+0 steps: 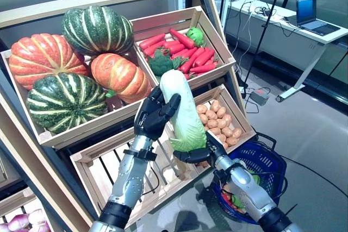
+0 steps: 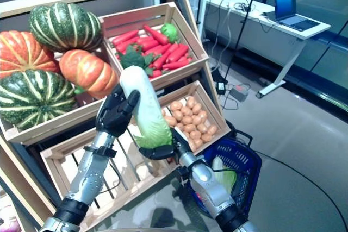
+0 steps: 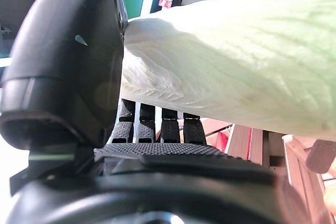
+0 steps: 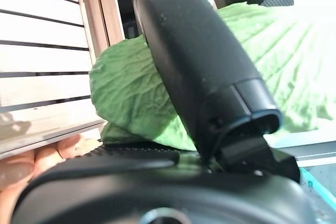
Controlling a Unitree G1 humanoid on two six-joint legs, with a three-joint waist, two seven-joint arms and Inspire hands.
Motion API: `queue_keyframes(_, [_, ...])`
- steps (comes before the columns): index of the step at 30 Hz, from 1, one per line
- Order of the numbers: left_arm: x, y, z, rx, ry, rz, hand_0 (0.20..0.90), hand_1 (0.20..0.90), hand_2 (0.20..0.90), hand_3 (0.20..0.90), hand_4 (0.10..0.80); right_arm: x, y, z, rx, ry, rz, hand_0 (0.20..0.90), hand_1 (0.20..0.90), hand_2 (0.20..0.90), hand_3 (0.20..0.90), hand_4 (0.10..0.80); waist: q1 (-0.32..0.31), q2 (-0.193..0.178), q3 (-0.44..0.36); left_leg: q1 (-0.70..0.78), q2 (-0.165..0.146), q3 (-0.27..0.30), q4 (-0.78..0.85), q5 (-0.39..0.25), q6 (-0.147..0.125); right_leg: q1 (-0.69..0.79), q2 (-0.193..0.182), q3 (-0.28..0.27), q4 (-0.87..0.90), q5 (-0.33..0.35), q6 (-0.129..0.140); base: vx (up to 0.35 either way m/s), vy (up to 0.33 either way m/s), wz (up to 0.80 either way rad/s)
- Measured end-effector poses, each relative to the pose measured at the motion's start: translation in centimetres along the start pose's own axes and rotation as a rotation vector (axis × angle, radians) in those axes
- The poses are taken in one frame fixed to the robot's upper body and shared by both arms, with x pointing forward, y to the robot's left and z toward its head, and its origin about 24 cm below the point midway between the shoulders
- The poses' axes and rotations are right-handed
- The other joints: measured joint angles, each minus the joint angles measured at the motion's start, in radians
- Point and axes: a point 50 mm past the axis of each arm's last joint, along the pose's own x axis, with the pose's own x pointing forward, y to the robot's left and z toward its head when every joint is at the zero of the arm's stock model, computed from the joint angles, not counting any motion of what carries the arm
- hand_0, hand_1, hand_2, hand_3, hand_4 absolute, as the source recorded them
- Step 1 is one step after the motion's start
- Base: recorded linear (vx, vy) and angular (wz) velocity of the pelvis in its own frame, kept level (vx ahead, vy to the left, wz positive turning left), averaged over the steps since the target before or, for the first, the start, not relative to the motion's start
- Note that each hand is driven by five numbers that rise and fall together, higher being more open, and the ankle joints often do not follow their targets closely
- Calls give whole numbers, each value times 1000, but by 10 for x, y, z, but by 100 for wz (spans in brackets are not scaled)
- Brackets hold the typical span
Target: Put vegetables into the basket
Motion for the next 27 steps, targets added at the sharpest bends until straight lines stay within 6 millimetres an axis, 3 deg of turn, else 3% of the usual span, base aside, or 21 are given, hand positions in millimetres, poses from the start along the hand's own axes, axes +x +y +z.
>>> queue_keyframes(17, [-3, -1, 5, 97, 113, -290, 300, 300, 300, 300, 400, -12, -10, -9, 91, 89, 127, 900, 900, 900, 900, 800, 27, 1, 0, -5, -2, -15, 0, 5, 2, 2, 0, 1, 0, 0, 0, 15, 2, 2])
queue_keyframes(27, [-15, 16, -7, 195, 251, -285, 300, 300, 300, 300, 400, -23, -19, -13, 171, 195, 224, 900, 900, 900, 900, 800, 26, 2, -1, -7, -2, -16, 0, 7, 2, 0, 1, 2, 0, 0, 0, 0, 0, 0])
